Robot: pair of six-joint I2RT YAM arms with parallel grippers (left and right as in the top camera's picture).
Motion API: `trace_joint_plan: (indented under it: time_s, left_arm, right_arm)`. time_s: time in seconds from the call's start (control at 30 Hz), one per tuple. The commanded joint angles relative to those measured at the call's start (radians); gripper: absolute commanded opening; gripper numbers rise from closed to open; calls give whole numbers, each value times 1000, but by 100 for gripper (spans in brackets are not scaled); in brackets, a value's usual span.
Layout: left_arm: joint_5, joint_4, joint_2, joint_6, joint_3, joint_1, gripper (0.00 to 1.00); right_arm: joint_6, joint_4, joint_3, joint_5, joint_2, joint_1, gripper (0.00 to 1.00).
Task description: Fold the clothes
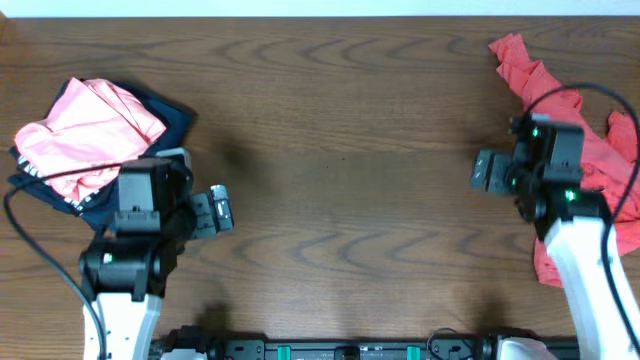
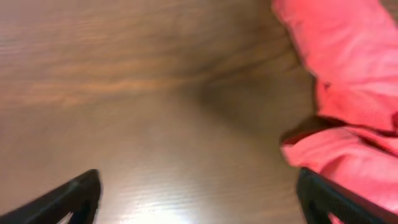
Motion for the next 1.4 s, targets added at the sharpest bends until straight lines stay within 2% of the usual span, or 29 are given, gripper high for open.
trace_joint_plan:
  time_s: [0.0,0.13,0.2,0.47,0.5,0.53,0.6,0.63,0.83,1.03,1.17,1.37]
  left_arm:
    - [2,-12,40,-6,17,5,98]
    - [2,-11,73,-6,17,5,98]
    - [2,-11,80,-6,17,5,98]
    - [2,-11,84,-6,17,5,98]
    - [2,-11,84,-6,17,5,98]
    - [2,-11,84,-6,17,5,98]
    - [2,-11,84,-6,17,5,98]
    - [2,-10,84,-6,17,5,98]
    - [2,-11,84,-6,17,5,98]
    - [2,-11,84,-6,17,5,98]
    - [2,-11,84,-6,17,5,98]
    - [2,-10,84,-6,17,5,98]
  right_arm:
    - [67,21,17,191,97,-60,86]
    - [94,65,16,323,224,-121,82]
    - [93,90,16,339,280,-145,82]
    - [124,156,16,351,453,-236,69]
    - [131,159,16,351,466,-244,64]
    - [132,159,16,349,473,-248,52]
    - [132,155,17,344,474,-249,6]
    - [132,155,18,335,466,-249,1]
    - [84,76,90,147,319,-233,1]
    - [-10,-139,172,-227,116,-149,1]
    - [-12,-241,169,-414,38,-19,1]
    - [-13,-164,166,-512,48,242,1]
